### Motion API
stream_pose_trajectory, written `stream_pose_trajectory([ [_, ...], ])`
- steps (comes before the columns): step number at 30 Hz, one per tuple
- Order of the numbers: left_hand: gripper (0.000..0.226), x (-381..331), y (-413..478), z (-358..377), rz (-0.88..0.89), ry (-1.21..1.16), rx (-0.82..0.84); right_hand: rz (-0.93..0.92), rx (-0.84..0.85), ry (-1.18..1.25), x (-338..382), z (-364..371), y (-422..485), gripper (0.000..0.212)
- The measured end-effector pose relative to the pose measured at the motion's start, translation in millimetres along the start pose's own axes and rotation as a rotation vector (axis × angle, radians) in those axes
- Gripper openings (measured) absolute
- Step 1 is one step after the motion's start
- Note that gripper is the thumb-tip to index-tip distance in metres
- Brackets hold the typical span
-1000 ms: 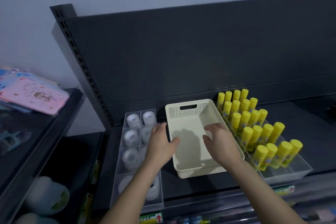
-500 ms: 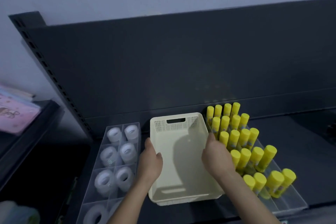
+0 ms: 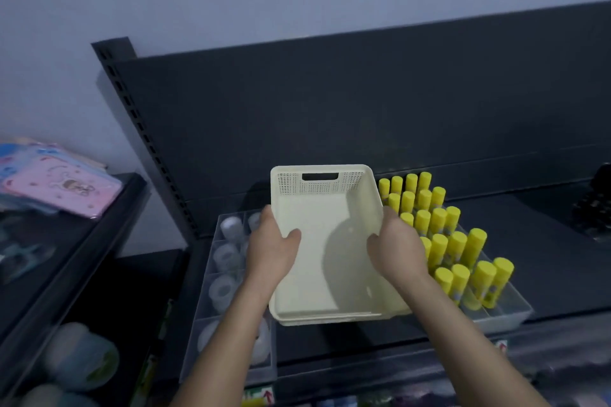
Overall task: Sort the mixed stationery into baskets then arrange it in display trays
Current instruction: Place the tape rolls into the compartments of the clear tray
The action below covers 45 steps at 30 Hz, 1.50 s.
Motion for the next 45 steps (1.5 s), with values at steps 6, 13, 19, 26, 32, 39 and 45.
stream_pose_trajectory([
  [6,0.031,-42.7,-43.0,-18.1,0.094,-0.204,0.022,0.067,-0.149,0.116,-7.5,-63.3,-55.3,0.03],
  [13,0.034,-123.2,-95.9,29.1,0.24,-0.344,0.188,0.175,-0.307,0.085,-69.7,-150.9,-108.8,0.02],
  [19,0.035,-182.7,-145.3,117.6,0.314,-0.335,0.351,0.3,-0.412,0.052,-157.7,-210.5,-151.1,0.016],
  [26,0.038,-274.1,-196.7,255.8,0.389,-0.31,0.522,0.478,-0.522,0.033,-299.1,-284.3,-187.5,0.014],
  [32,0.039,-355.5,-252.0,394.2,0.367,-0.341,0.684,0.633,-0.539,-0.02,-433.8,-365.6,-201.2,0.016],
  [39,0.031,-447.4,-289.1,504.8,0.373,-0.332,0.739,0.622,-0.519,0.015,-546.5,-439.5,-193.2,0.033],
  [45,0.032,-513.4,-299.9,588.1,0.409,-0.34,0.771,0.642,-0.577,0.223,-637.7,-480.2,-181.2,0.034],
])
Point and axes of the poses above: each hand's wrist, its own y-axis towards the middle knuckle, its own z-axis out of the palm, x = y × z, the point moved 10 cm from there along y, towards the middle knuckle, and after that the axes turned 3 degrees about x, right-handed, at the moved point
